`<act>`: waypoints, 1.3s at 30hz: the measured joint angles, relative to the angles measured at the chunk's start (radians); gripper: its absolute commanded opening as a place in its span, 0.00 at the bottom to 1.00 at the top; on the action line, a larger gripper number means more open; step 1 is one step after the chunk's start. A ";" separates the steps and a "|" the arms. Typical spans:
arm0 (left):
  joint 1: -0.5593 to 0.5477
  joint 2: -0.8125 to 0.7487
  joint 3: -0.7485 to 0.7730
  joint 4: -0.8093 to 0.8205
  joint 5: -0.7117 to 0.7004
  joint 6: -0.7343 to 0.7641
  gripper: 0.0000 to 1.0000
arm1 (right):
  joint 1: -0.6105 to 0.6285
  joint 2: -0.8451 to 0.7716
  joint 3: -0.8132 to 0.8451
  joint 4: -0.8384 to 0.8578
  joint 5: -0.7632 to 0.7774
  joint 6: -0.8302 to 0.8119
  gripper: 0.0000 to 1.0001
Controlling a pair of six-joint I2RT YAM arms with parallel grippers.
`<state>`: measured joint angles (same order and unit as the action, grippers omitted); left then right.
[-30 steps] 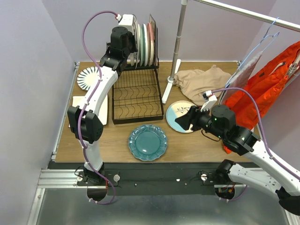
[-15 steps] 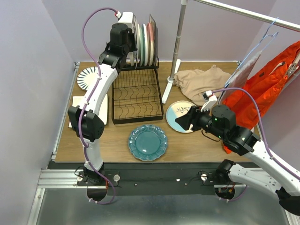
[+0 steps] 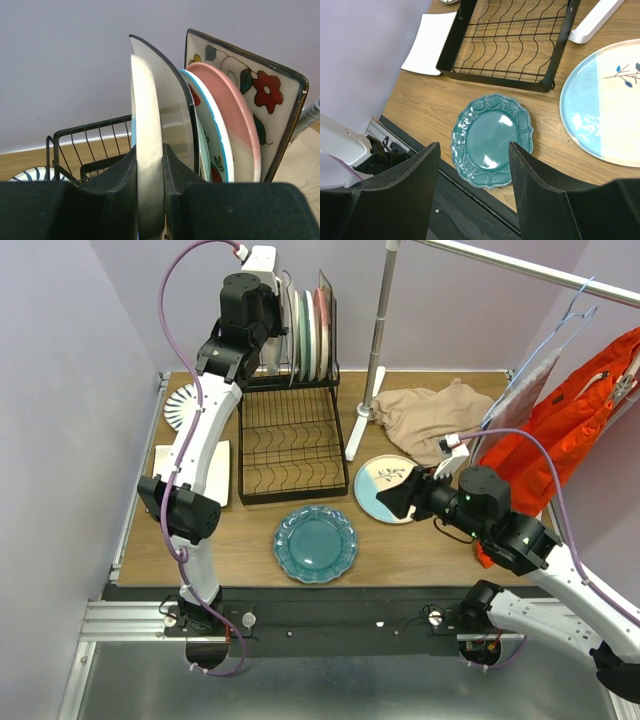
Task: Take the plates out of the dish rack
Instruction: Unload the plate from the dish rack.
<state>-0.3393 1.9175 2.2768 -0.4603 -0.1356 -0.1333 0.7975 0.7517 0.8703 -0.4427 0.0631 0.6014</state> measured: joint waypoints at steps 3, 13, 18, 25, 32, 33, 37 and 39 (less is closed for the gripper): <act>0.004 -0.006 -0.002 0.000 0.001 0.002 0.00 | 0.000 -0.013 0.000 0.000 0.000 0.000 0.65; 0.003 -0.035 -0.017 -0.004 -0.013 0.043 0.00 | 0.000 -0.029 0.000 -0.001 0.000 0.008 0.65; -0.002 -0.084 -0.042 -0.021 -0.051 0.094 0.00 | 0.000 -0.030 0.000 -0.001 0.000 0.009 0.65; -0.049 -0.200 -0.119 -0.036 -0.156 0.190 0.00 | 0.000 -0.026 0.000 -0.001 -0.002 0.015 0.65; -0.142 -0.369 -0.283 -0.019 -0.305 0.273 0.00 | 0.000 -0.023 0.000 -0.001 -0.026 0.061 0.65; -0.160 -0.394 -0.314 -0.015 -0.325 0.282 0.00 | 0.000 -0.023 0.000 -0.001 -0.027 0.063 0.65; -0.271 -0.518 -0.459 0.002 -0.398 0.317 0.00 | 0.000 -0.028 -0.001 -0.001 -0.033 0.129 0.65; -0.352 -0.593 -0.543 0.013 -0.451 0.336 0.00 | 0.000 -0.039 -0.007 0.000 -0.029 0.159 0.66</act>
<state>-0.6918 1.3247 1.7340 -0.4477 -0.5869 0.2031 0.7975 0.7132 0.8635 -0.4431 0.0338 0.7605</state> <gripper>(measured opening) 0.275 0.653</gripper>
